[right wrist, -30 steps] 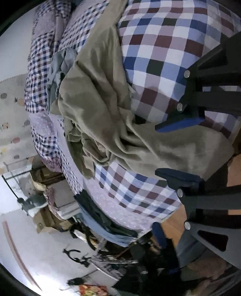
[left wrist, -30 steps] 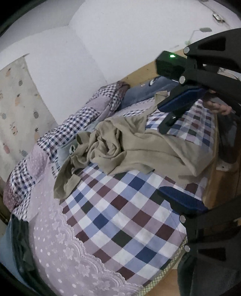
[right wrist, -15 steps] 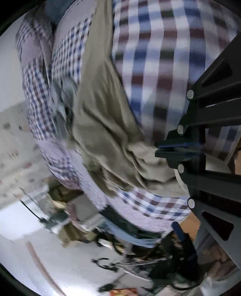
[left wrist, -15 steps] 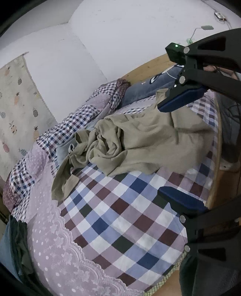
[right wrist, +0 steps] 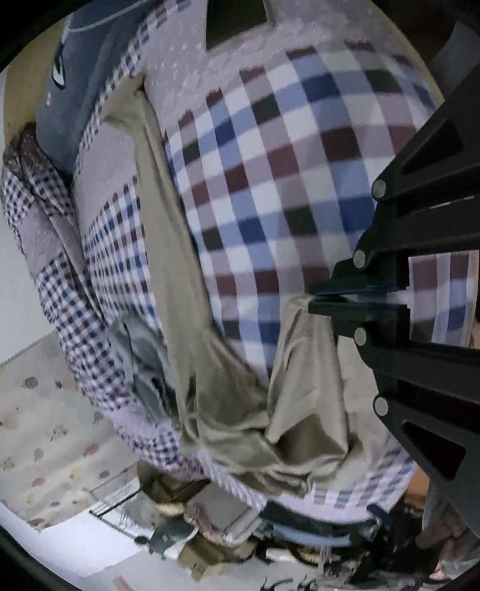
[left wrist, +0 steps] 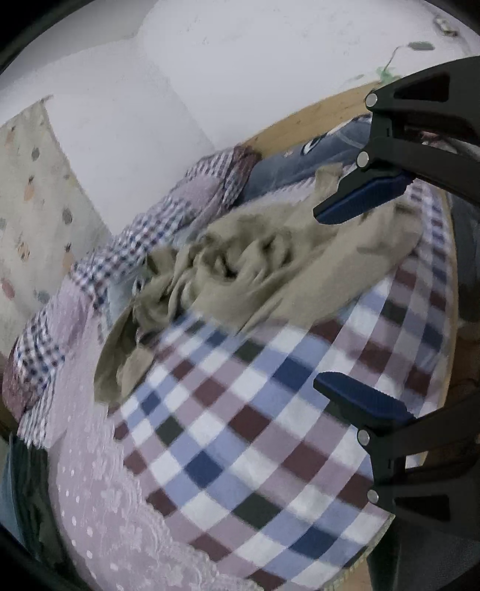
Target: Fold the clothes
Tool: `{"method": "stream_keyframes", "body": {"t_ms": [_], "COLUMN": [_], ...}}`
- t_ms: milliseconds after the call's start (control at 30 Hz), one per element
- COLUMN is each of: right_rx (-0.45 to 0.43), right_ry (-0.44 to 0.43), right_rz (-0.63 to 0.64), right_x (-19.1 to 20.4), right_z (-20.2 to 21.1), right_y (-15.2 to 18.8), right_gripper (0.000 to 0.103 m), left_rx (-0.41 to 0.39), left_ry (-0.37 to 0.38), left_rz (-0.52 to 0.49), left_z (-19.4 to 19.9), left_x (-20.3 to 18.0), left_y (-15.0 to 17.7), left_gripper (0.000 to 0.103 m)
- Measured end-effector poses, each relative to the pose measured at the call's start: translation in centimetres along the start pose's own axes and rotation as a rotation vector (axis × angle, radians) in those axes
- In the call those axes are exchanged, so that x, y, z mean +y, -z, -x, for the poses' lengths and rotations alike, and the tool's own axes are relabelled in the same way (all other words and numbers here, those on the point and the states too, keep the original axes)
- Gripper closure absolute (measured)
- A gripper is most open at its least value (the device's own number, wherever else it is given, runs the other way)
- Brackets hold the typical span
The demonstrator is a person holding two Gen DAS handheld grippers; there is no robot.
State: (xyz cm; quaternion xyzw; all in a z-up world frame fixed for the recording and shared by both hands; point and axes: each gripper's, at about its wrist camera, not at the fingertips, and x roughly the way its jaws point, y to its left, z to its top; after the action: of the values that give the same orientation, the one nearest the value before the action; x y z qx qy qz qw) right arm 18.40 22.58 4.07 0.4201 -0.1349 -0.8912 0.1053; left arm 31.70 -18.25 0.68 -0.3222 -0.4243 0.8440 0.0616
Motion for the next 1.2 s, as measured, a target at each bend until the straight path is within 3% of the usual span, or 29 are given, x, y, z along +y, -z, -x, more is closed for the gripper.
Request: {"method": "stream_keyframes", "body": {"t_ms": [133, 333, 467, 533, 600, 633, 900, 1100, 1133, 1200], "right_rx": [-0.057, -0.086, -0.154, -0.175, -0.168, -0.159, -0.075, 0.016, 0.024, 0.021], "right_ry": [0.107, 0.263, 0.198, 0.143, 0.072, 0.039, -0.099, -0.146, -0.152, -0.161], "right_rz": [-0.075, -0.151, -0.123, -0.064, 0.019, 0.058, 0.394, 0.474, 0.482, 0.473], "right_x": [-2.6, -5.1, -3.9, -2.1, 0.2, 1.5, 11.5, 14.4, 14.5, 14.3], "right_z": [1.2, 1.6, 2.8, 2.8, 2.2, 1.8, -3.6, -8.8, -9.4, -9.6], "right_y": [0.0, 0.0, -0.6, -0.8, -0.8, -0.7, -0.2, -0.8, -0.8, -1.2], "right_gripper": [0.101, 0.098, 0.095, 0.084, 0.057, 0.056, 0.056, 0.058, 0.060, 0.095], "left_rx": [0.010, 0.025, 0.039, 0.044, 0.042, 0.041, 0.019, -0.005, -0.009, -0.018], "left_ry": [-0.006, 0.004, 0.014, 0.020, 0.022, 0.022, 0.011, 0.016, 0.016, 0.017], "left_rz": [0.083, 0.032, 0.006, -0.004, -0.019, -0.027, -0.086, -0.070, -0.068, -0.062], "left_z": [-0.8, -1.6, -2.3, -2.5, -2.5, -2.6, -3.5, -5.2, -5.5, -6.0], "left_x": [1.5, 0.2, -0.7, -1.0, -1.2, -1.2, -1.5, -1.2, -1.1, -1.1], "left_y": [-0.4, -0.2, 0.1, 0.2, 0.0, -0.1, -1.1, -2.9, -3.2, -3.7], "left_gripper": [0.018, 0.018, 0.018, 0.018, 0.018, 0.018, 0.018, 0.018, 0.018, 0.018]}}
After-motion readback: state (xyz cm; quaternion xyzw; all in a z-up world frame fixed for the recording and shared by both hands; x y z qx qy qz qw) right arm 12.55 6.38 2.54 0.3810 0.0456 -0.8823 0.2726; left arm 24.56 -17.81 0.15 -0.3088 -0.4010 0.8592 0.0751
